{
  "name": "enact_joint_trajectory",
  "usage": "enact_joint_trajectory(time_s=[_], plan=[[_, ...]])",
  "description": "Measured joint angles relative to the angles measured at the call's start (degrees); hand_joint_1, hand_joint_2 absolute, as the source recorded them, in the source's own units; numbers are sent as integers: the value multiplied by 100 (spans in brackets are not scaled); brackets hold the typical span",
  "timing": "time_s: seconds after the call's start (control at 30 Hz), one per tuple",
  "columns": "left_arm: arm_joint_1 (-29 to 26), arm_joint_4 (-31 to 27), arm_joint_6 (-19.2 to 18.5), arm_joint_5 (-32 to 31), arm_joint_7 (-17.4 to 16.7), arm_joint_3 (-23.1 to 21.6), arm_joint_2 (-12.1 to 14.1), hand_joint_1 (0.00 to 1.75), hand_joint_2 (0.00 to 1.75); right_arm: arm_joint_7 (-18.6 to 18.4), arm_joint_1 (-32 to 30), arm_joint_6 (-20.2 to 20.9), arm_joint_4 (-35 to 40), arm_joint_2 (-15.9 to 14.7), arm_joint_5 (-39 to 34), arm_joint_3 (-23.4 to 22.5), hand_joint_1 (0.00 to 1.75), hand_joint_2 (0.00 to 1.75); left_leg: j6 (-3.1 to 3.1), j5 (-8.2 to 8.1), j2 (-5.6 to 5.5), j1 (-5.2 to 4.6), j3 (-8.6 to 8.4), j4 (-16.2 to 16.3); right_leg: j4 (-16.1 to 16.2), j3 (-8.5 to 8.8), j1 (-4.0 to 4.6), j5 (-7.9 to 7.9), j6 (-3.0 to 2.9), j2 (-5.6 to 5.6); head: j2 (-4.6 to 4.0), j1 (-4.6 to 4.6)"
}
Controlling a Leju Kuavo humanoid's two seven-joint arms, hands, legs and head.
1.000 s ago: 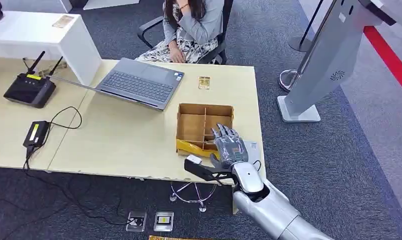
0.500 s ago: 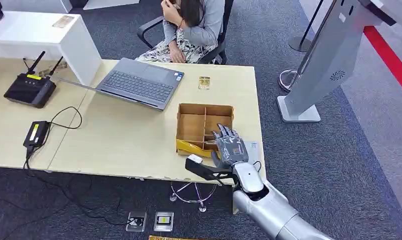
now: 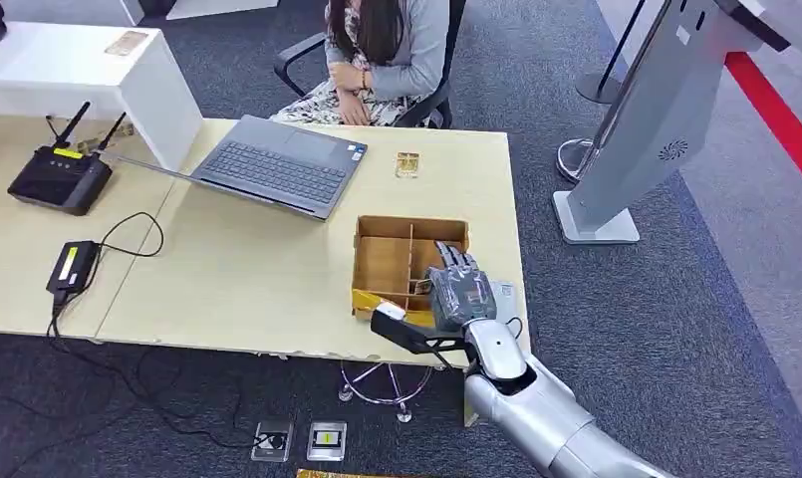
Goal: Pass the card to the sensor for recognition and then transmit it.
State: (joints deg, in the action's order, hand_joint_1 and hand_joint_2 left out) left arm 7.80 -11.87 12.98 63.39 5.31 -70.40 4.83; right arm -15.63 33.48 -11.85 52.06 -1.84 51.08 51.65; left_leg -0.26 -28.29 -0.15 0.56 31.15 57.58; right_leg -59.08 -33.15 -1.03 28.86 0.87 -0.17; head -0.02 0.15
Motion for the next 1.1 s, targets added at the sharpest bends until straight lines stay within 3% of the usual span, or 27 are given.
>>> enact_joint_trajectory(time_s=[0.37, 0.67, 1.0, 1.1], plan=[[-1, 0, 24, -7, -9, 0, -2, 0, 0, 55, 36, -225, 0, 13, 30, -9, 175, 175, 0, 0, 0, 0, -1, 1, -1, 0, 0, -1, 0, 1, 2, 0], [-4, 0, -24, -81, 13, 0, -7, 0, 0, -42, 450, -184, 805, -15, 431, -256, 175, 175, 0, 0, 1, 0, -2, 1, -1, -1, 0, -1, 0, 4, 0, 0], [-6, 0, -74, -136, 68, 0, -9, 0, 0, 72, 799, -201, 1132, 33, 553, -341, 175, 175, 0, 0, 1, 0, -1, 1, -1, 0, 0, 0, 0, 3, 0, 0], [-6, 0, -127, -217, 101, 0, -7, 0, 0, 287, 890, -199, 1121, 83, 404, -341, 175, 175, 0, 0, 1, 0, 1, 0, -2, 0, 0, 0, 0, 4, 2, 2]])
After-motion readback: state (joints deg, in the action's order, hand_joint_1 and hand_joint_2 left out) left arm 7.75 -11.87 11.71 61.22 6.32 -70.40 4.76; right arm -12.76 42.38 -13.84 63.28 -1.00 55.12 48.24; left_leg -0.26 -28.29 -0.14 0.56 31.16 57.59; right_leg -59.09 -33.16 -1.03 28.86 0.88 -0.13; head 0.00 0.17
